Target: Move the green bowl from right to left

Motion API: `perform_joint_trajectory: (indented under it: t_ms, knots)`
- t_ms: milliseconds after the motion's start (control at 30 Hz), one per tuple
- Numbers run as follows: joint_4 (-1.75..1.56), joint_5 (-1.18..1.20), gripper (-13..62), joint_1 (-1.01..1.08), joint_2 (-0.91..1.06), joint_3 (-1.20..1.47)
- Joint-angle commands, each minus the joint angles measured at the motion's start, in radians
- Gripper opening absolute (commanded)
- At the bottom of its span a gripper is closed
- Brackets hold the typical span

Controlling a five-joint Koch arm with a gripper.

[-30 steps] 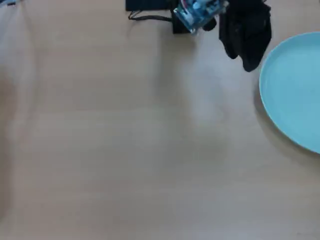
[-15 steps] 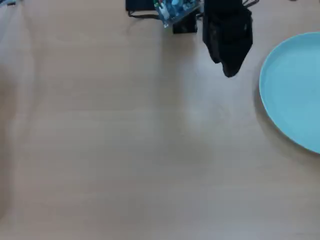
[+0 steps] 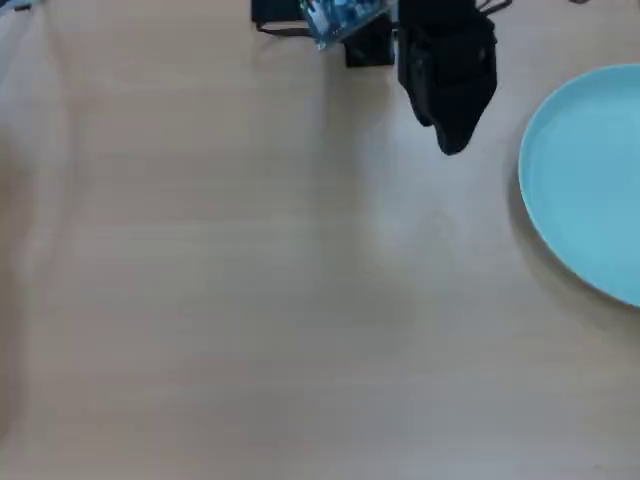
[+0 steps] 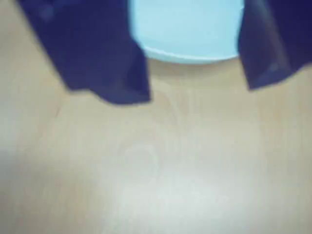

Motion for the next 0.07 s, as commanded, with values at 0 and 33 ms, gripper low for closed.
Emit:
perform_joint_trajectory:
  t_ms: [0,33]
  knots:
    - [0.014,0.003,17.5,0.006,0.049,-0.08]
    - [0.014,0.003,17.5,0.006,0.049,-0.08]
